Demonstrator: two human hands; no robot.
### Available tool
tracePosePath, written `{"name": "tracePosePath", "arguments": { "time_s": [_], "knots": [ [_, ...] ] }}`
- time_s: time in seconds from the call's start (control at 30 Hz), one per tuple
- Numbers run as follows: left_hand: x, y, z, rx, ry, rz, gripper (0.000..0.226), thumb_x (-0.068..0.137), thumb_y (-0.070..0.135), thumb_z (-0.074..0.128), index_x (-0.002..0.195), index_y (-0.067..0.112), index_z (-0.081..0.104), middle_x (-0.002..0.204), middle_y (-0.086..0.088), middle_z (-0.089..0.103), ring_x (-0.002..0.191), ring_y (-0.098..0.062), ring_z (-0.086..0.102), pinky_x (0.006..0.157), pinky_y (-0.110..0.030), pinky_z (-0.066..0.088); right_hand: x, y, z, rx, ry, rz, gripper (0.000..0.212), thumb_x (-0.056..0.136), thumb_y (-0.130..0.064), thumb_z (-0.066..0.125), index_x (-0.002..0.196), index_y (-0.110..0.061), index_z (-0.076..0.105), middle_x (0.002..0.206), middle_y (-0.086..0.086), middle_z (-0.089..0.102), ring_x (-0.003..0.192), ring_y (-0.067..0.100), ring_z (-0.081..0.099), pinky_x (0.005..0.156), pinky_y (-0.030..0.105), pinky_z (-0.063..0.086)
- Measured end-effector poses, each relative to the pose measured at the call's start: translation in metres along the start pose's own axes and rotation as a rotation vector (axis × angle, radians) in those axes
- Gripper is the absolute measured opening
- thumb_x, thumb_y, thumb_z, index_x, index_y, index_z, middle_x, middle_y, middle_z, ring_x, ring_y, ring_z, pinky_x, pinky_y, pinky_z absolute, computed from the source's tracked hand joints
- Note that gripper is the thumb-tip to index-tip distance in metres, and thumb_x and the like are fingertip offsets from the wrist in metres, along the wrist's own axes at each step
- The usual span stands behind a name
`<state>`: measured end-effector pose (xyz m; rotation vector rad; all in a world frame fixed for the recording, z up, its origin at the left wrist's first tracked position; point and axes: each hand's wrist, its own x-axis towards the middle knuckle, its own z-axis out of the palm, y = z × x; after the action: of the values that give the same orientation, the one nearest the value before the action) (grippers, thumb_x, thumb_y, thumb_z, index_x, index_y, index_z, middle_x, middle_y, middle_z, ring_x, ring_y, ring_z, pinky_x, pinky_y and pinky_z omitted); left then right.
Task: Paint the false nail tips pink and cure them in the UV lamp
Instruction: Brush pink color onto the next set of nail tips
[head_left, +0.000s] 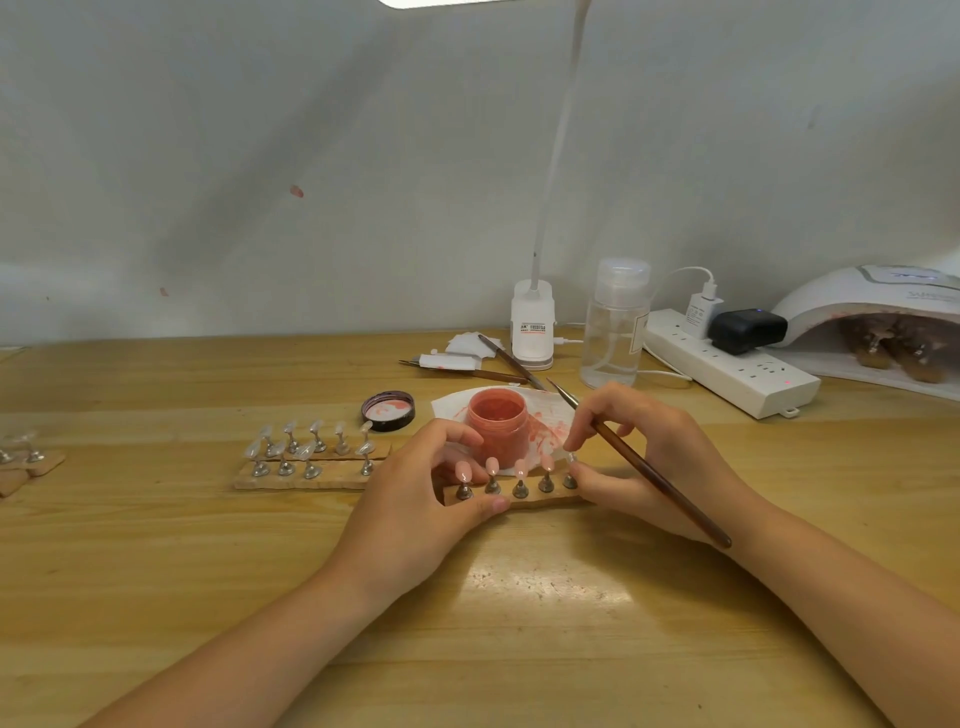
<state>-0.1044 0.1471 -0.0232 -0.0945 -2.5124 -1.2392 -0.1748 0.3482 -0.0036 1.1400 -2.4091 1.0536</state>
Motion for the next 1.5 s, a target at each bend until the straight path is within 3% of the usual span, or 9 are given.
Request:
{"name": "tracePosePath", "arguments": {
  "time_s": [0.27, 0.4, 0.57, 0.67, 0.93, 1.1, 1.33, 1.4, 1.5],
  "knots": [
    [0.000, 0.003, -0.001, -0.023, -0.015, 0.004, 0.038, 0.066, 0.022, 0.080, 0.088, 0.035, 0.052, 0.075, 0.008, 0.065, 0.081, 0.008, 0.057, 0.070, 0.001, 0.035, -0.001, 0.001, -0.001, 0.124, 0.030, 0.059, 0.022, 0.073, -0.013, 0.072, 0.082, -0.026, 0.057, 0.079, -0.010, 0.062, 0.083, 0.000, 0.058, 0.070, 0.021, 0.050],
    [-0.002, 0.003, -0.001, -0.004, -0.013, 0.017, 0.037, 0.068, 0.023, 0.079, 0.089, 0.035, 0.051, 0.078, 0.010, 0.065, 0.083, 0.009, 0.056, 0.071, -0.001, 0.036, 0.001, 0.000, -0.002, 0.238, 0.183, 0.122, 0.023, 0.074, -0.005, 0.071, 0.082, -0.021, 0.056, 0.077, -0.006, 0.063, 0.075, 0.000, 0.059, 0.064, 0.012, 0.047],
    [-0.004, 0.008, -0.002, -0.002, 0.038, 0.105, 0.034, 0.067, 0.034, 0.077, 0.090, 0.038, 0.054, 0.091, 0.026, 0.060, 0.089, 0.007, 0.053, 0.072, 0.000, 0.035, 0.004, -0.016, 0.002, 0.272, 0.294, 0.084, 0.023, 0.074, -0.008, 0.071, 0.083, -0.022, 0.055, 0.076, -0.012, 0.064, 0.077, 0.002, 0.060, 0.067, 0.015, 0.048],
    [-0.004, 0.014, -0.002, -0.052, 0.108, 0.190, 0.022, 0.071, 0.045, 0.072, 0.088, 0.041, 0.059, 0.090, 0.022, 0.062, 0.091, 0.005, 0.055, 0.076, 0.000, 0.034, 0.004, -0.027, 0.009, 0.265, 0.295, 0.014, 0.024, 0.074, -0.007, 0.074, 0.084, -0.020, 0.057, 0.077, -0.015, 0.062, 0.078, 0.000, 0.061, 0.067, 0.016, 0.049],
    [-0.007, 0.020, -0.003, -0.044, 0.128, 0.327, 0.016, 0.074, 0.042, 0.063, 0.090, 0.042, 0.064, 0.088, 0.015, 0.062, 0.089, -0.005, 0.057, 0.083, -0.038, 0.046, 0.002, -0.045, 0.024, 0.219, 0.265, -0.106, 0.017, 0.071, -0.022, 0.071, 0.084, -0.021, 0.059, 0.084, -0.016, 0.063, 0.082, 0.001, 0.062, 0.071, 0.023, 0.052],
    [-0.007, 0.020, -0.002, -0.050, 0.133, 0.373, 0.018, 0.074, 0.043, 0.057, 0.086, 0.036, 0.067, 0.084, 0.015, 0.064, 0.081, -0.005, 0.058, 0.077, -0.048, 0.047, 0.000, -0.045, 0.027, 0.178, 0.282, -0.122, 0.017, 0.070, -0.024, 0.071, 0.084, -0.018, 0.062, 0.083, -0.014, 0.064, 0.083, 0.003, 0.061, 0.072, 0.025, 0.051],
    [-0.005, 0.017, -0.004, -0.102, 0.172, 0.323, 0.010, 0.075, 0.027, 0.072, 0.082, 0.034, 0.069, 0.084, 0.017, 0.069, 0.085, -0.001, 0.062, 0.080, -0.021, 0.047, 0.003, -0.044, 0.021, 0.244, 0.284, -0.122, 0.018, 0.079, -0.039, 0.062, 0.095, -0.034, 0.058, 0.085, -0.029, 0.061, 0.082, -0.008, 0.062, 0.068, 0.020, 0.053],
    [-0.004, 0.017, -0.004, -0.124, 0.204, 0.272, 0.021, 0.074, 0.019, 0.068, 0.081, 0.038, 0.065, 0.088, 0.023, 0.068, 0.085, 0.006, 0.061, 0.076, -0.006, 0.042, 0.005, -0.043, 0.016, 0.382, 0.330, -0.088, 0.013, 0.084, -0.036, 0.057, 0.096, -0.036, 0.059, 0.080, -0.025, 0.066, 0.073, -0.005, 0.064, 0.061, 0.014, 0.050],
    [-0.003, 0.016, -0.004, -0.147, 0.223, 0.216, 0.026, 0.074, 0.014, 0.070, 0.080, 0.038, 0.064, 0.081, 0.030, 0.066, 0.082, 0.011, 0.060, 0.073, -0.001, 0.039, 0.011, -0.041, 0.010, 0.561, 0.420, 0.053, 0.023, 0.082, -0.043, 0.047, 0.090, -0.030, 0.065, 0.064, -0.010, 0.069, 0.047, 0.003, 0.057, 0.049, 0.008, 0.043]
  ]
}}
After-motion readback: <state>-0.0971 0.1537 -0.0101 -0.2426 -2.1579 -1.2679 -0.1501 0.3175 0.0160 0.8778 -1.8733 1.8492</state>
